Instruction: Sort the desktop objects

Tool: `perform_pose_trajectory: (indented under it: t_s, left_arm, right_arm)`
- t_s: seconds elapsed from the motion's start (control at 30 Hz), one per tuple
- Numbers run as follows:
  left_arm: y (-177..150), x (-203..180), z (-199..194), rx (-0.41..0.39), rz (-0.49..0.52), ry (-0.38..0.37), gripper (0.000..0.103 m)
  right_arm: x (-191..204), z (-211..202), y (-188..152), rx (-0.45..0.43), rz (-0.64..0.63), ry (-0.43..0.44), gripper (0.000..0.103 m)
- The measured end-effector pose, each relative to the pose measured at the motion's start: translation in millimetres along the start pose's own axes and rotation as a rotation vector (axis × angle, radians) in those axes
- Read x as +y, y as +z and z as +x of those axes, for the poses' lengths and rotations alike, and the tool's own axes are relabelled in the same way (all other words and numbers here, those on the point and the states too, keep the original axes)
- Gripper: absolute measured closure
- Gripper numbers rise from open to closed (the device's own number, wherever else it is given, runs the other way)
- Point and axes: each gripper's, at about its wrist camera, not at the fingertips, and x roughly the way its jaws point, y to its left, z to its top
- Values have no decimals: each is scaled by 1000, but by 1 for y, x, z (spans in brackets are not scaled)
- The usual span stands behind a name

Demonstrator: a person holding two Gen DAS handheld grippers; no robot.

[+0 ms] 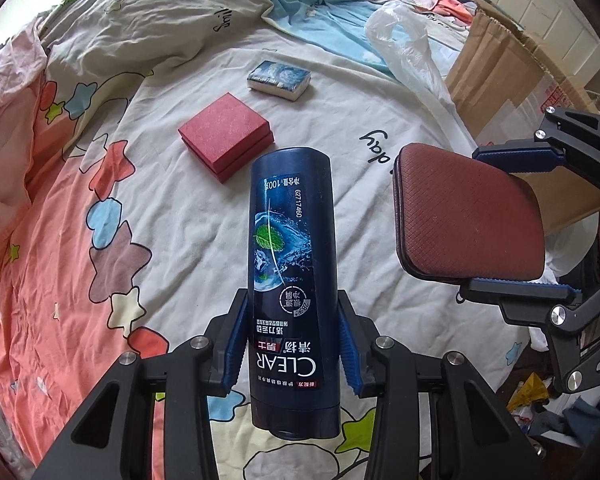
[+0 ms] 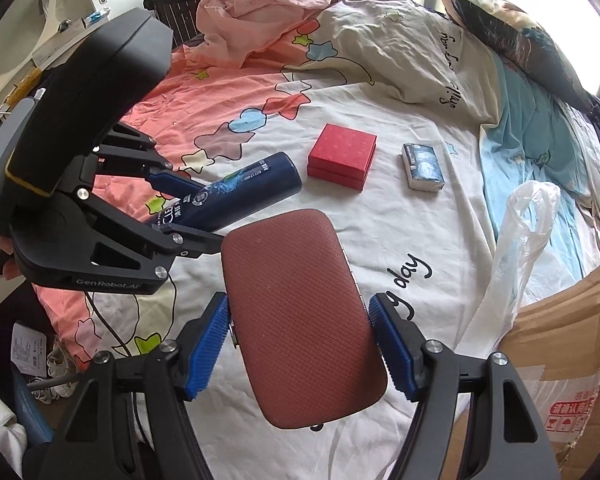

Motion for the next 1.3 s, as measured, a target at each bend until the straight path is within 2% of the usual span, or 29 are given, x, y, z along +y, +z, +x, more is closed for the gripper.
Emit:
perform_pose_trajectory:
  t_s: [0.3,0.67,0.97,1.3]
  left_arm:
    - [9,-25,-43,-30,45,16,62]
    - [25,-76,-91,-87,120,5,62]
    - [49,-125,-130,-153,192,3,62]
    - [70,-170,-141,-168,237,-9,62]
  right_arm:
    - [1,-50,3,-45,-14,-30,36]
    - [-11,-111,-2,-74,-12,-95,36]
    - [-43,-164,-24,-120,46,-169,36]
    - [-76,-192,-56,-146,126,-215,36]
